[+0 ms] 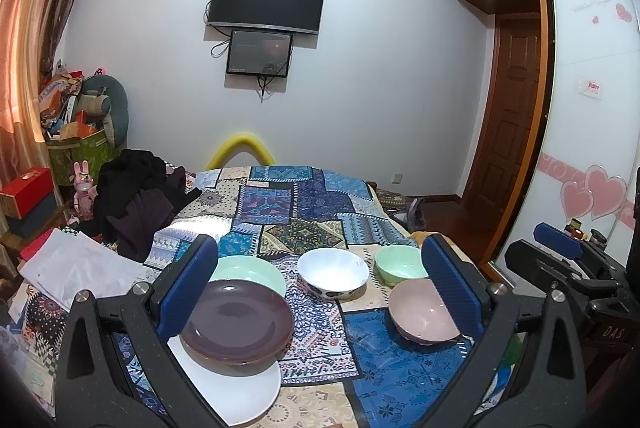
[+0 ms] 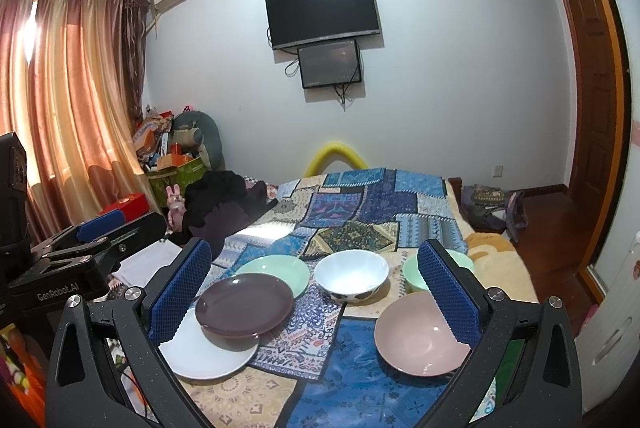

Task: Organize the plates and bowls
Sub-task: 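Grasp the dark brown plate off the white plate with the left tool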

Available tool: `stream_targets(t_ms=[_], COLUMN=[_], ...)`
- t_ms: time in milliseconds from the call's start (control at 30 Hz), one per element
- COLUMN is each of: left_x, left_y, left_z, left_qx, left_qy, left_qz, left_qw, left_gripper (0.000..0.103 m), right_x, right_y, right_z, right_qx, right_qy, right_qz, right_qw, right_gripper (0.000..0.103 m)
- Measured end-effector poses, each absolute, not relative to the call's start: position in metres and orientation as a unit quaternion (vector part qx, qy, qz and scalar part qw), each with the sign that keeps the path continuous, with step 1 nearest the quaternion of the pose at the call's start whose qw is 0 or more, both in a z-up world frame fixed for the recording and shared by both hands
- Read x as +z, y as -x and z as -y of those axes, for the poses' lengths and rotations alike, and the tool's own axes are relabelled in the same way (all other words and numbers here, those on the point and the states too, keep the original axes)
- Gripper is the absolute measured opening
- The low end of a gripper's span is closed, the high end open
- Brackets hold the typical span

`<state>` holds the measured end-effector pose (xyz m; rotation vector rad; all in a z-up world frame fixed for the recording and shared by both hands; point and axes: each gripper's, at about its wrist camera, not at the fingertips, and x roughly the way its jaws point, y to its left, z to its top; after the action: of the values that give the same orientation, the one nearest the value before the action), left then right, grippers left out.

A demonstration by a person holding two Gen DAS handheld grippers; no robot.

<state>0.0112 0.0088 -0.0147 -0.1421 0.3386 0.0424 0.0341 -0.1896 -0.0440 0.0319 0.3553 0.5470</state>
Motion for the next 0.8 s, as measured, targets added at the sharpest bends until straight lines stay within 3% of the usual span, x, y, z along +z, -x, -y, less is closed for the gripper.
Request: stream_targets(t_ms=[567,800], left_x=[-0.077,-0.119], left_y=[-0.06,-0.085], left_z=[-0.084,-0.126], left_qx=[0.056,0.093], left_qy=[0.081,0.07], left_qz=[-0.252,-0.305], left_qw=[0.963,0.945], left_gripper=[0.103,0.084], right_x=[-0.101,-0.131], right_y=[-0.093,-0.122], right_z=[0.133,0.1], right_qx=[0.294,0.297], right_qy=[0.006,0.032], right_qz=[-0.287,-0.345], right_qw=[0.912,0.89], right_gripper=[0.1,0.083])
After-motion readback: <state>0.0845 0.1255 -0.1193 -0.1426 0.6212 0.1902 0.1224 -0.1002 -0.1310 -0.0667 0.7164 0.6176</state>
